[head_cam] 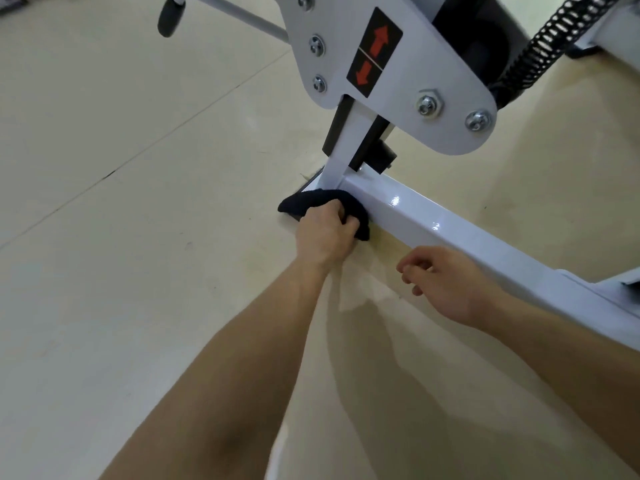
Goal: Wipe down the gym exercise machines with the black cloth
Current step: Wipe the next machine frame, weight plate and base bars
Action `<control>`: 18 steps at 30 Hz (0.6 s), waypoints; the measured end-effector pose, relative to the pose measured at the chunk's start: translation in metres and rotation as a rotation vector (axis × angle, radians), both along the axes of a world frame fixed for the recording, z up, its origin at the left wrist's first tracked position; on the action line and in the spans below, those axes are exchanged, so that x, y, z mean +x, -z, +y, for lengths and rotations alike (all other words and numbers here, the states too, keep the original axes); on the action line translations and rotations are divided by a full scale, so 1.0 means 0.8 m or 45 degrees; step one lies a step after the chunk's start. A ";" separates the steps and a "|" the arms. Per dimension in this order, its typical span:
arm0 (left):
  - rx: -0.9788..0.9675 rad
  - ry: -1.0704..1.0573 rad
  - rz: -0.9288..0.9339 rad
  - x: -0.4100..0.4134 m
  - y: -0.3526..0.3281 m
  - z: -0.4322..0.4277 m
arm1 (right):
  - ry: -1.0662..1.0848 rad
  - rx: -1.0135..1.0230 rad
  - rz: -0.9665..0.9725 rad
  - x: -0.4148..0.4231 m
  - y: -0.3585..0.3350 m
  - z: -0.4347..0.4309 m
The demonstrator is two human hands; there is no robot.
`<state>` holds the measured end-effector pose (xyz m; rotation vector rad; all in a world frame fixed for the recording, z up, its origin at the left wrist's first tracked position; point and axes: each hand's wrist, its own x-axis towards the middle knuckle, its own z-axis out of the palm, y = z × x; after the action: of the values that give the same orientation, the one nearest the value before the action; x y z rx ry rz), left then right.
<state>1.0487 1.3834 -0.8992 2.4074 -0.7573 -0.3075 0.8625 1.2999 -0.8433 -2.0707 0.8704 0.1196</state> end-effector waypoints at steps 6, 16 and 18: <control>-0.612 0.008 0.675 -0.083 -0.071 0.018 | 0.056 -0.175 -0.188 -0.024 -0.025 -0.005; -0.514 0.309 1.201 -0.114 -0.121 0.020 | 0.002 -0.266 -0.259 -0.062 -0.054 -0.060; -0.456 0.398 1.012 -0.119 -0.117 0.019 | -0.007 -0.275 -0.233 -0.073 -0.053 -0.075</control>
<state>0.9534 1.3987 -0.8057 1.6145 -0.7166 -1.0721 0.8038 1.2401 -0.8006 -2.2427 0.7932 -0.1657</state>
